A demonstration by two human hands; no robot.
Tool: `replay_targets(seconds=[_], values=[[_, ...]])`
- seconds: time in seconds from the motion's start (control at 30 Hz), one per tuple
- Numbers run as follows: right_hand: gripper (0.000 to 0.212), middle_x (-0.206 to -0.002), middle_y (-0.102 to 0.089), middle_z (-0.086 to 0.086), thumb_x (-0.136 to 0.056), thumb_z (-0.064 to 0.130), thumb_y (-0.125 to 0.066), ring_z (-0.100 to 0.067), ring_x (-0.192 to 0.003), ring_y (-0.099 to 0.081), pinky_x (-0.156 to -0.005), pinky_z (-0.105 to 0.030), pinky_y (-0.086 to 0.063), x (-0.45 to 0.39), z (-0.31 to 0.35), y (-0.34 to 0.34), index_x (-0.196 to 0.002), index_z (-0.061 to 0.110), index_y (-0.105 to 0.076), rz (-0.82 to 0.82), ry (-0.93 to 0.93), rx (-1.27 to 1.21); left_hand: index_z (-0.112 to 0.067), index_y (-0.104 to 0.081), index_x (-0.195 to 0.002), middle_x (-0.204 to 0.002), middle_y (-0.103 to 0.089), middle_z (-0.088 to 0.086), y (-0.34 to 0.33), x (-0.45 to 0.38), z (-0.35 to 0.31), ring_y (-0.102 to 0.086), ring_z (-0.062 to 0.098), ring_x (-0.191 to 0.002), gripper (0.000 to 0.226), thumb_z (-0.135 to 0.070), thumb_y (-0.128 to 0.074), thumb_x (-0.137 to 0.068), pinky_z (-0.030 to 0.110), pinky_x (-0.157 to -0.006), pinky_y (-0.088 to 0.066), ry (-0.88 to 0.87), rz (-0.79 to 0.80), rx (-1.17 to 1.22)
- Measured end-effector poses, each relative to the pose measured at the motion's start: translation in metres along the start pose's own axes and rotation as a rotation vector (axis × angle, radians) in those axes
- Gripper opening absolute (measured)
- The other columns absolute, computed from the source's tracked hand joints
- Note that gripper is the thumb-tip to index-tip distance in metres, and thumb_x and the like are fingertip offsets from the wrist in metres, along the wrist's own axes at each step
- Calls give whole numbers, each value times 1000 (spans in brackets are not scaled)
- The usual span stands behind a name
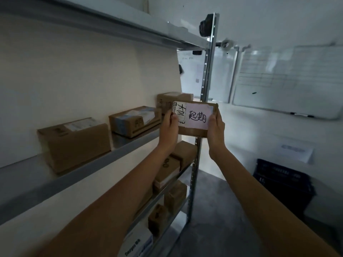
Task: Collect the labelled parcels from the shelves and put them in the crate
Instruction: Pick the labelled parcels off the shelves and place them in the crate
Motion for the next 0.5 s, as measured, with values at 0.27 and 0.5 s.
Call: replay_targets(seconds=[0.27,0.5], values=[[67,-129,-54,-8,-82,67,-30,-22,-115,-58,-95,-46,-53,-109,-59,55,-140,35,-42,-117,-90,48,-13,-47,-134,-121,-58,1,-108,-81,61,-59,12,-104,34,-21,-32,-104,8,-73,-48,61,155,33],[37,-110,-68,-4,-103,30,-28,-24,-104,-65,-83,-34,-59,-171,-109,130,-127,23,-56,-235,-129,72,-18,-46,-133,-117,-57,-4,-216,-115,121,-57,12,-101,33,-22,-33,-103,7,-66,-43,150,289,37]])
Point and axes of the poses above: each hand's wrist, its own x-axis away from the middle knuckle, its own y-axis out of the back of the hand, z = x × y, the point moved 2 cm from there along -x, towards the middle knuckle
